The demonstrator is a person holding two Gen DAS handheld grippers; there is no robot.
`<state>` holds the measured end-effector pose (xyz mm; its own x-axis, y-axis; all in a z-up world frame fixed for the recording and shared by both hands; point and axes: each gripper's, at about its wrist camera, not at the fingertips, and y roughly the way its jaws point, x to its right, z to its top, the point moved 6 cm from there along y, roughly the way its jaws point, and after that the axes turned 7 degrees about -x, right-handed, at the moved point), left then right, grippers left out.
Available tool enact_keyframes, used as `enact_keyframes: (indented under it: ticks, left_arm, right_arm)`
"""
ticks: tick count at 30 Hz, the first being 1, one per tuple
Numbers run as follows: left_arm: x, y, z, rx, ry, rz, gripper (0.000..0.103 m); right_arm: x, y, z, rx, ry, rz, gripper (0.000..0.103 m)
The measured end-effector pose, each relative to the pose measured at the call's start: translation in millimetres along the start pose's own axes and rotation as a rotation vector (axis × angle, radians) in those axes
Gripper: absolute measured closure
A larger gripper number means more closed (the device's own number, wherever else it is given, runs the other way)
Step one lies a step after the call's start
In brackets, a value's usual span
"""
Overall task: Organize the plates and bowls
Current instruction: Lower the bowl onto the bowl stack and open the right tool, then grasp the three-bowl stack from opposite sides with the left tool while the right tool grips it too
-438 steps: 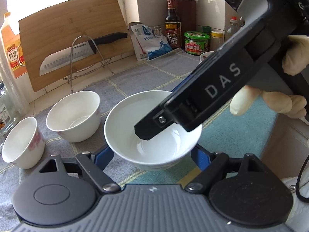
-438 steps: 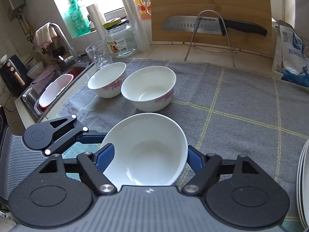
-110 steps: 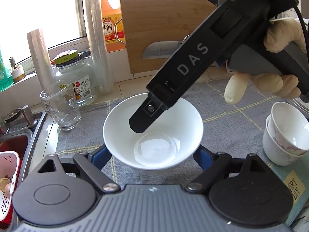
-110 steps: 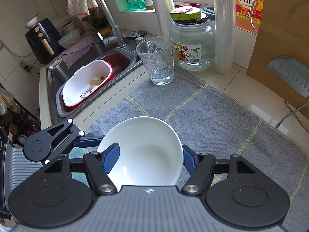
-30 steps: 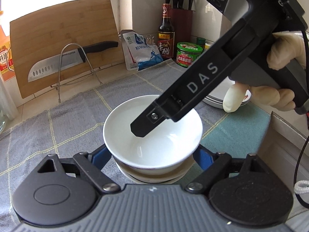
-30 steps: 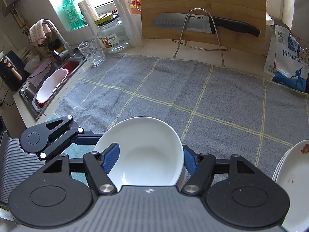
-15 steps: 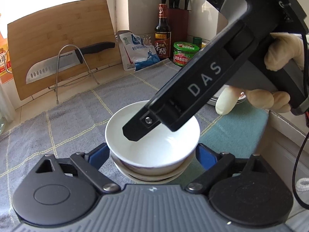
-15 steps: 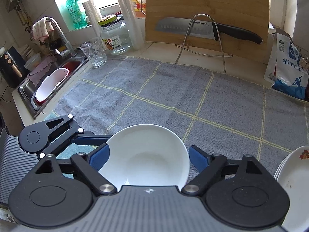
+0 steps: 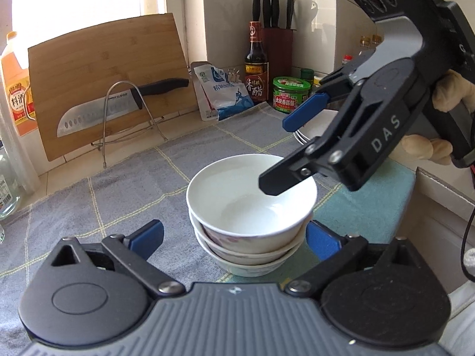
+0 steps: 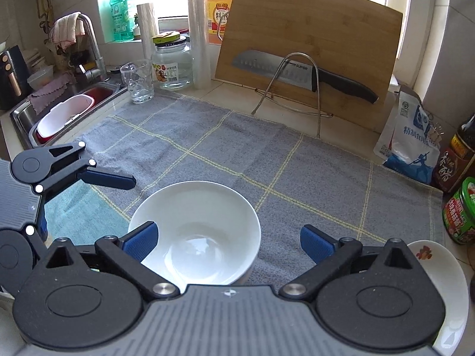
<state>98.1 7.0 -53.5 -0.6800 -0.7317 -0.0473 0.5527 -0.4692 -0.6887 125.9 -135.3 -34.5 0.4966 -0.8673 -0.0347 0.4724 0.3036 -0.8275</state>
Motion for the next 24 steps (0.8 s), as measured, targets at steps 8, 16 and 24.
enact_keyframes:
  ticks: [8, 16, 24]
  left_arm:
    - [-9, 2, -10, 0.025, 0.054, -0.022, 0.001]
    - [-8, 19, -25, -0.044, 0.086, -0.067, 0.001]
    - [-6, 42, -31, -0.165, 0.053, -0.044, 0.001]
  right_arm:
    - [-12, -16, -22, -0.007, -0.075, -0.096, 0.0]
    - [-19, 0, -54, -0.104, -0.124, -0.137, 0.0]
    - [-9, 37, -61, -0.123, -0.179, -0.027, 0.0]
